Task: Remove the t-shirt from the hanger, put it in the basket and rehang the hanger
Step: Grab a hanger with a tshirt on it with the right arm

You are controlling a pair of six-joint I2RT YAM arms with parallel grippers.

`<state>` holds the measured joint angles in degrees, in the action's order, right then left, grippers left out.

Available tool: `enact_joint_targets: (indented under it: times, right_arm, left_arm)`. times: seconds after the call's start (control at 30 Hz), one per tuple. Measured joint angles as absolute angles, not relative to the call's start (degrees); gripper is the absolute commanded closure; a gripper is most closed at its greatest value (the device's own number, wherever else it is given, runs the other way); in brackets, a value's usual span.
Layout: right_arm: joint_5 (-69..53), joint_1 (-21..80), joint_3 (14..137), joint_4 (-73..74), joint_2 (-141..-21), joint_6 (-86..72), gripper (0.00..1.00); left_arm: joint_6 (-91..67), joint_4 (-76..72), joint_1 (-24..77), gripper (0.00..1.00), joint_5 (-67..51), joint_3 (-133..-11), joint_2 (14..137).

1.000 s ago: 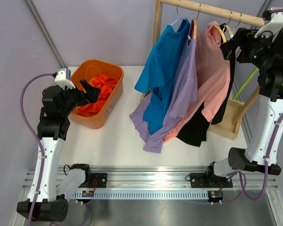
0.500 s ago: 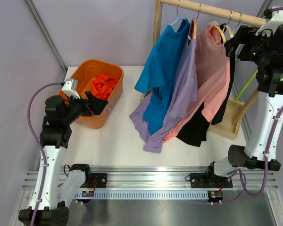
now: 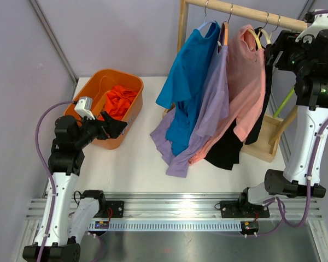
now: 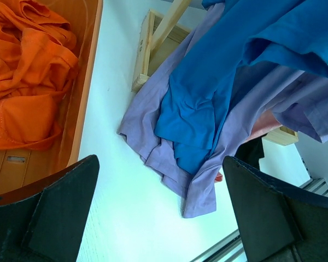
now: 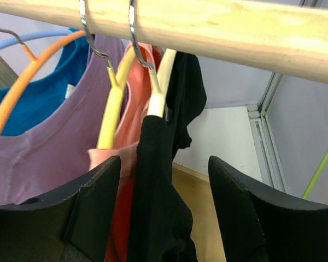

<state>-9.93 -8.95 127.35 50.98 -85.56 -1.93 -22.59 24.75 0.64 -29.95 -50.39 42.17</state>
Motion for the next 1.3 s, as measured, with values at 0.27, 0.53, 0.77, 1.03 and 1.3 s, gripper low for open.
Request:
enact_joint_targets:
  times: [0.27, 0.53, 0.77, 1.03, 1.3]
  right_arm:
    - [-10.87, -9.02, 124.25, 50.35, -85.76, -2.24, 0.43]
    - [-12.73, -9.02, 124.14, 50.30, -87.90, -3.46, 0.71]
    - [-13.04, -9.02, 124.16, 50.30, -88.16, -4.10, 0.94]
    - [-13.08, -9.02, 124.18, 50.30, -88.09, -4.36, 1.00]
    - [-15.64, -9.08, 123.92, 50.35, -87.64, -6.46, 1.00]
  left_arm:
    - [-23.18, 25.21, 0.64, 0.01, -31.11, -50.02, 40.84]
    - [-24.12, 26.04, 0.64, 0.01, -31.92, -49.95, 40.32]
    - [-25.41, 25.34, 1.39, 0.01, -34.04, -46.63, 39.05]
    - [-26.63, 24.10, 6.13, 0.01, -34.30, -45.60, 39.48]
    - [-27.07, 23.00, 7.42, 0.01, -34.28, -45.58, 39.66]
